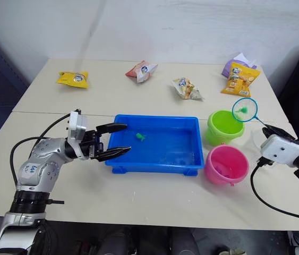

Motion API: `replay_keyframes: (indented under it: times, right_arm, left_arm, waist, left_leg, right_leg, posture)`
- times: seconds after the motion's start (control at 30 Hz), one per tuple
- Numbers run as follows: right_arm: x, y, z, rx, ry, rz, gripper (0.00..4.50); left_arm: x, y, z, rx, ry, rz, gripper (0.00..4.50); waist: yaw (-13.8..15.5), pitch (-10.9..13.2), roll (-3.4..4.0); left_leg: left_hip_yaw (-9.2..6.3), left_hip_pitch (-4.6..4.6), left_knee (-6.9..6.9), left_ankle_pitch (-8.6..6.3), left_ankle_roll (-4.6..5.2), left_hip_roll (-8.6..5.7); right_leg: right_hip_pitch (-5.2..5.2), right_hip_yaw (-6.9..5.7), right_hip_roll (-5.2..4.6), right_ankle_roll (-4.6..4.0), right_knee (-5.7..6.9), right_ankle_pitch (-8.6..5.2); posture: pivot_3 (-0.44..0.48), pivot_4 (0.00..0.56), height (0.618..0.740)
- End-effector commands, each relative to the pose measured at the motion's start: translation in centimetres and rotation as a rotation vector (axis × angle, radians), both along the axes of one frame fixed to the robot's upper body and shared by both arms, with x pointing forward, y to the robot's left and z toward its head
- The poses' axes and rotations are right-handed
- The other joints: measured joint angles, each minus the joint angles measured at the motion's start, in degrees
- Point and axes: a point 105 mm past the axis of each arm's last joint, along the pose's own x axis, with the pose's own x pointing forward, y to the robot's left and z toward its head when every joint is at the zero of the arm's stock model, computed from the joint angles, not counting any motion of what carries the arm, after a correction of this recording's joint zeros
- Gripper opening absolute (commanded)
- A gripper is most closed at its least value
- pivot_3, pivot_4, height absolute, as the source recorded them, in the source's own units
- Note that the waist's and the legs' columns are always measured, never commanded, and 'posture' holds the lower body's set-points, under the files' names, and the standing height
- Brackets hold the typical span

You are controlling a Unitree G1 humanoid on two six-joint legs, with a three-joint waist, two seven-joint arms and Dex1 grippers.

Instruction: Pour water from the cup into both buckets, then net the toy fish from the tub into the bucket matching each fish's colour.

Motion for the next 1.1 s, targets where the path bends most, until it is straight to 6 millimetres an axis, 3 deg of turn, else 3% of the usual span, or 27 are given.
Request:
replay_keyframes:
  times: [0.03,0.3,0.4,0.47,0.57,0.63,0.73,0.8,0.93,1.1]
  right_arm:
    - [0.2,0.3,1.0,-0.116,-0.069,0.034,0.0]
    - [0.5,0.5,1.2,-0.248,-0.147,0.064,0.0]
    - [0.5,1.1,2.4,-0.146,-0.196,0.078,0.0]
    - [0.6,2.8,3.9,0.086,-0.201,0.139,0.0]
    - [0.8,7.2,4.4,0.497,0.035,0.301,0.0]
    - [0.4,9.8,3.7,0.61,0.233,0.374,0.0]
    - [-0.7,13.4,1.7,0.623,0.52,0.434,0.0]
    - [-0.8,14.6,1.0,0.62,0.611,0.42,0.0]
    - [-0.4,15.4,-1.3,0.5,0.751,0.325,0.0]
    - [1.5,16.7,-2.2,0.455,0.774,0.271,0.0]
  left_arm:
    - [-0.2,-0.7,1.4,-0.002,-0.067,-0.015,4.46]
    - [0.0,-1.4,1.8,-0.017,-0.098,-0.006,4.46]
    - [0.0,-1.2,1.7,-0.016,-0.101,-0.002,4.46]
    - [0.0,-0.3,1.6,-0.007,-0.104,0.02,4.46]
    - [-0.1,1.7,1.3,0.025,-0.092,0.06,4.46]
    - [-0.3,2.9,1.2,0.048,-0.085,0.079,4.46]
    - [-0.6,5.1,0.9,0.112,-0.081,0.127,4.46]
    - [-0.8,6.3,0.7,0.16,-0.078,0.162,4.46]
    - [-1.1,8.4,-0.3,0.26,-0.059,0.222,4.46]
    - [-1.6,9.2,-0.8,0.303,-0.031,0.248,4.46]
  waist:
    - [0.0,0.0,0.0]
    - [0.0,0.0,0.0]
    - [0.0,0.0,0.0]
    - [-0.2,0.0,-0.02]
    - [-0.4,0.0,0.0]
    - [-0.5,0.0,0.01]
    - [0.0,0.0,0.01]
    - [0.1,0.0,0.01]
    - [0.1,0.0,0.01]
    - [0.0,0.0,0.01]
  left_leg:
    - [-0.01,0.0,0.0,0.0,-0.01,0.0]
    - [0.0,0.0,0.01,0.03,-0.06,0.0]
    - [0.01,0.01,0.01,0.04,-0.07,0.01]
    - [0.01,0.01,0.02,0.04,-0.07,0.02]
    - [0.01,0.07,0.01,0.04,-0.08,0.07]
    - [-0.04,0.07,0.01,0.04,-0.08,0.16]
    - [-0.16,0.02,0.02,-0.01,0.01,0.17]
    - [-0.18,-0.02,0.01,-0.05,0.08,0.16]
    - [-0.21,-0.09,0.01,-0.16,0.26,-0.03]
    - [-0.19,-0.16,-0.02,-0.22,0.34,-0.11]
  right_leg:
    - [0.0,0.0,0.0,0.0,0.0,0.0]
    - [0.0,0.01,0.02,-0.01,0.01,0.0]
    - [0.0,0.03,0.05,-0.01,0.02,-0.01]
    - [0.0,0.03,0.07,-0.01,0.02,0.0]
    - [0.03,0.06,0.13,-0.01,0.08,0.0]
    - [0.02,0.05,0.16,-0.01,0.09,0.0]
    - [0.04,-0.05,0.09,-0.02,0.07,-0.01]
    - [0.04,-0.06,0.02,-0.03,-0.01,-0.01]
    - [0.01,-0.12,-0.25,-0.04,-0.09,-0.01]
    - [-0.07,-0.17,-0.39,-0.03,-0.14,-0.01]
  posture:
    - [0.0,0.15,0.738]
    - [0.0,0.15,0.738]
    - [0.0,0.15,0.738]
    - [0.0,0.15,0.738]
    - [0.0,0.15,0.738]
    - [0.0,0.15,0.738]
    - [0.0,0.15,0.738]
    - [0.0,0.15,0.738]
    - [0.0,0.15,0.738]
    - [0.0,0.15,0.738]
